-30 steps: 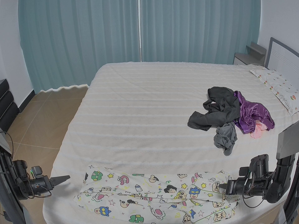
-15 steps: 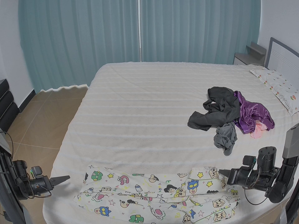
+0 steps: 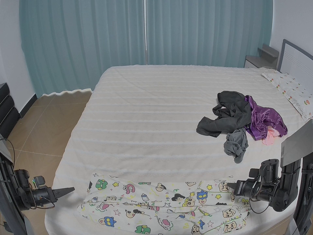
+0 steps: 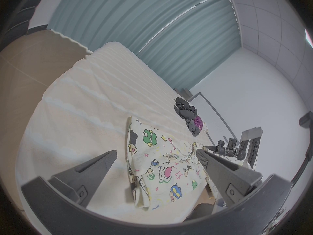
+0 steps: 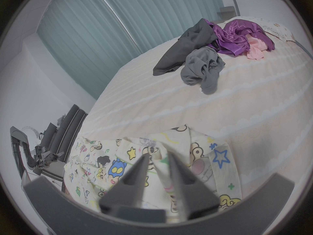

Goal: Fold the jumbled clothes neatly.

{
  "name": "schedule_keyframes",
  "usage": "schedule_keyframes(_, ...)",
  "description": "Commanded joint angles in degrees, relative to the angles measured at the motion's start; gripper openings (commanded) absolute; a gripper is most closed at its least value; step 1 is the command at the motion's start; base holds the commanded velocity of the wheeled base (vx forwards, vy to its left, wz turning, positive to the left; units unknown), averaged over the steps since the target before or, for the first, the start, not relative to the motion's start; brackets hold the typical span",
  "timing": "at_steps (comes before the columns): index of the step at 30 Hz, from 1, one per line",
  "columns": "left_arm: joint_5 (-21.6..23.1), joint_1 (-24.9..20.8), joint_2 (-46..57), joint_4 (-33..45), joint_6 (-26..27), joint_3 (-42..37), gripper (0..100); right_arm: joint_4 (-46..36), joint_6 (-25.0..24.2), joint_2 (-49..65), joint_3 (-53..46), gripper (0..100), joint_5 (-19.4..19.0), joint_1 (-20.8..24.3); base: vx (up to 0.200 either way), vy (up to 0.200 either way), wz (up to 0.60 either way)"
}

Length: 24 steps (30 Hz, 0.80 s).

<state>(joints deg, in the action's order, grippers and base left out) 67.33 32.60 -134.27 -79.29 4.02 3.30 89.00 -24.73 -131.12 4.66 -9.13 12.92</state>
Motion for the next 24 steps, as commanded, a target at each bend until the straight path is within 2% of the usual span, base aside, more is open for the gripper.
schedule_keyframes(1,-0.5,-0.4,-1.7,0.0,1.3,-0.5,100,1.0,-0.1,-1.2,0.2,100,0.6,-0.2,0.0,0.0,0.0)
schedule_keyframes(3,-1.0,-0.8,-1.7,0.0,1.4,-0.5,100,1.0,-0.2,0.2,-0.4,100,1.1,-0.5,0.0,0.0,0.0)
schedule_keyframes(5,-4.3,-2.4,-1.4,0.0,1.3,-0.1,100,1.0,-1.6,4.4,-2.7,100,2.7,-1.4,0.0,0.0,0.0)
schedule_keyframes(9,-10.3,-7.0,-1.0,0.0,-0.3,2.1,100,1.0,-7.1,10.8,-4.7,100,3.1,-0.8,0.0,0.0,0.0)
schedule_keyframes(11,-13.5,-11.1,0.7,0.0,-4.0,3.8,100,0.6,-14.6,14.3,-4.7,100,4.3,0.0,0.0,0.0,0.0)
schedule_keyframes(13,-17.2,-14.7,2.1,0.1,-8.7,6.4,100,-0.1,-19.3,15.8,-4.7,100,4.6,0.6,0.0,0.0,0.0)
schedule_keyframes(16,-23.6,-20.5,2.8,0.5,-14.1,10.1,100,-2.5,-20.1,16.2,-4.7,100,4.7,1.1,0.0,0.0,0.0)
schedule_keyframes(19,-24.0,-22.3,2.7,1.3,-14.0,12.8,100,-4.4,-20.0,16.2,-4.7,100,4.9,1.6,0.0,0.0,0.0)
schedule_keyframes(24,-24.2,-24.6,2.8,10.1,-12.3,16.3,100,-4.6,-20.1,16.2,-4.7,100,6.0,1.6,0.0,0.0,0.0)
